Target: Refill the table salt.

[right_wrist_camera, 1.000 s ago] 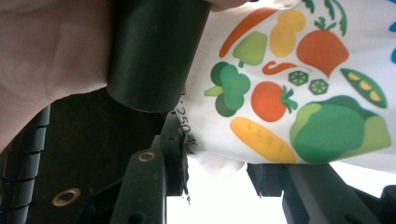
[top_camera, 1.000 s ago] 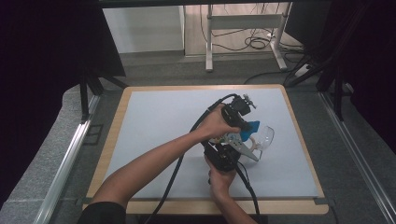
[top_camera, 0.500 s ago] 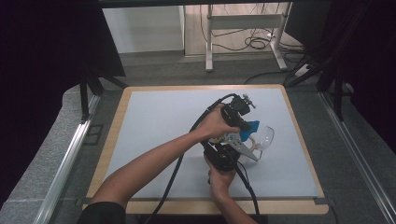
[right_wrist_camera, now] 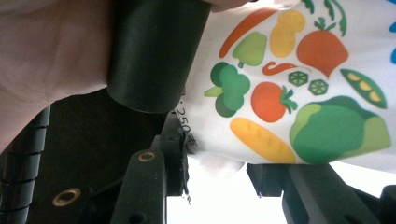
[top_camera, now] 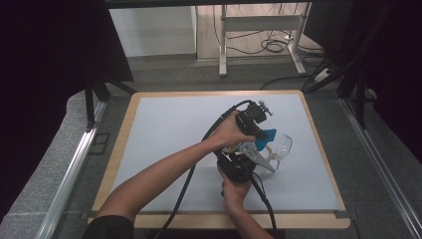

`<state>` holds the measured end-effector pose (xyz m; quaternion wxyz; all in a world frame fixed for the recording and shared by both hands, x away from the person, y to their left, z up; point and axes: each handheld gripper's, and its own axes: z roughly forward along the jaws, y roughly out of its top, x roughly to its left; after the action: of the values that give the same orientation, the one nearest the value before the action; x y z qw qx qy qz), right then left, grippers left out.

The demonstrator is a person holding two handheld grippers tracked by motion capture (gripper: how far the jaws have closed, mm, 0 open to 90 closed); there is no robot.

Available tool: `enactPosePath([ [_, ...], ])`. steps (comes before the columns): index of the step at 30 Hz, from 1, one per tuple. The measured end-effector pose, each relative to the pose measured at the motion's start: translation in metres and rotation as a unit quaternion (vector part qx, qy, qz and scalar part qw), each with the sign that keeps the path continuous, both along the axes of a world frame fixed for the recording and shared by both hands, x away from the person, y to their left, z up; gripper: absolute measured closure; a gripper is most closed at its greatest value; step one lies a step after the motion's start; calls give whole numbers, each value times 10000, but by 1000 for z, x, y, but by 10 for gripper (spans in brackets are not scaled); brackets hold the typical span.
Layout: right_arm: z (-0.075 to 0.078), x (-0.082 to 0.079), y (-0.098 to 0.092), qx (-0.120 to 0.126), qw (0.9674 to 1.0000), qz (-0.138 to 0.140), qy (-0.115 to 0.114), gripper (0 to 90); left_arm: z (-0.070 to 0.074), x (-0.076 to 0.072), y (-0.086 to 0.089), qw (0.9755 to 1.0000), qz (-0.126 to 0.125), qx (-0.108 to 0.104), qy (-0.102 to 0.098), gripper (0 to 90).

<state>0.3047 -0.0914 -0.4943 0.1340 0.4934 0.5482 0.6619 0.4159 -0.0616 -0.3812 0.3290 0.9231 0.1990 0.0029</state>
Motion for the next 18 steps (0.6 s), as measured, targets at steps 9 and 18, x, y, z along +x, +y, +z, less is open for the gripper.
enactPosePath([
  [9,0,0,0,0,10000,-7,8,632,0,0,0,10000,-17,22,-2,891],
  [18,0,0,-1,16,10000,-11,8,633,1,0,-1,10000,-21,34,-10,891],
])
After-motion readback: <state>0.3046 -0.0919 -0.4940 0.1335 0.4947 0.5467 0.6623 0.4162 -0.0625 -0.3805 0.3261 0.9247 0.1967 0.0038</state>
